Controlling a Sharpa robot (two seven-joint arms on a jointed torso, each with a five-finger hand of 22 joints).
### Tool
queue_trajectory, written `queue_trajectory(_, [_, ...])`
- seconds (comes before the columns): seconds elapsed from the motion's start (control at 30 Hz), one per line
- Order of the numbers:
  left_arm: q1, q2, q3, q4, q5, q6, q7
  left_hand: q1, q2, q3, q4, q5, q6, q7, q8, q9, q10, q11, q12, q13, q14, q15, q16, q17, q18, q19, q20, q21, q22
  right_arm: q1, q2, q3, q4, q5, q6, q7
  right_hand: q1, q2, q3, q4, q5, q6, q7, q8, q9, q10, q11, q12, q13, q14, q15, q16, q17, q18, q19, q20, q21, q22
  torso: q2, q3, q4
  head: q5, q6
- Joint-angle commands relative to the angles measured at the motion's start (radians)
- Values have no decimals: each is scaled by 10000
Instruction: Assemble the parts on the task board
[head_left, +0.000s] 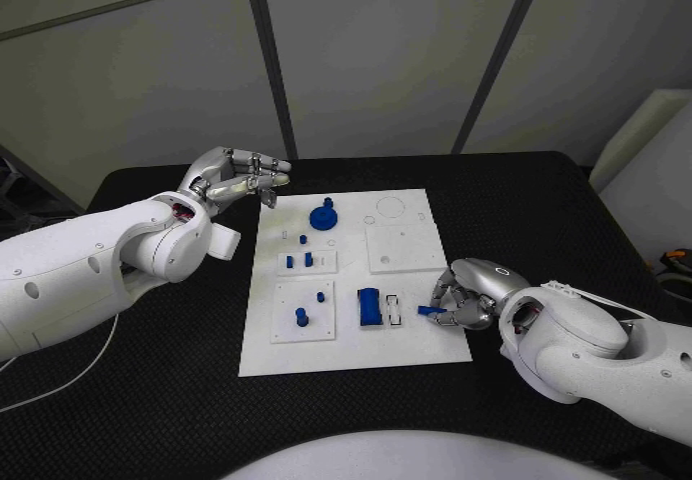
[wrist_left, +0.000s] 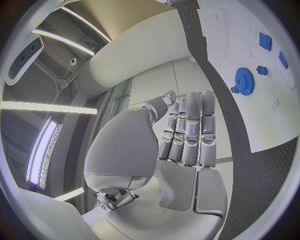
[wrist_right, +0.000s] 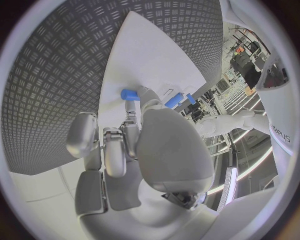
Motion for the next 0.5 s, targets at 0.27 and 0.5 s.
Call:
queue_trajectory(0.27, [11,-14,7,32,14,70,70,0,94,-14,-68,-29,-73,-4,21,3,-95,2,67,6,-17,54,-44,-15,-152,-10,53,-34,15,-48,6,-53,241,2416,-1198,-250,-103,217,667,239,267,-45,-69,117,179,76,-57,40,836,1057,-59,48,2630,-95,66,-75,79,69,2,-6,9,2,2])
queue_trajectory(0.5, [11,-7,7,35,14,74,70,0,94,-14,-68,-29,-73,-4,21,3,-95,2,67,6,-17,54,-44,-15,-152,-10,53,-34,15,-45,263,-50,268,2879,-1565,-117,-394,75,916,389,266,-50,-80,152,235,99,-64,60,854,1057,-61,48,2630,-100,82,-78,96,101,1,0,16,11,2])
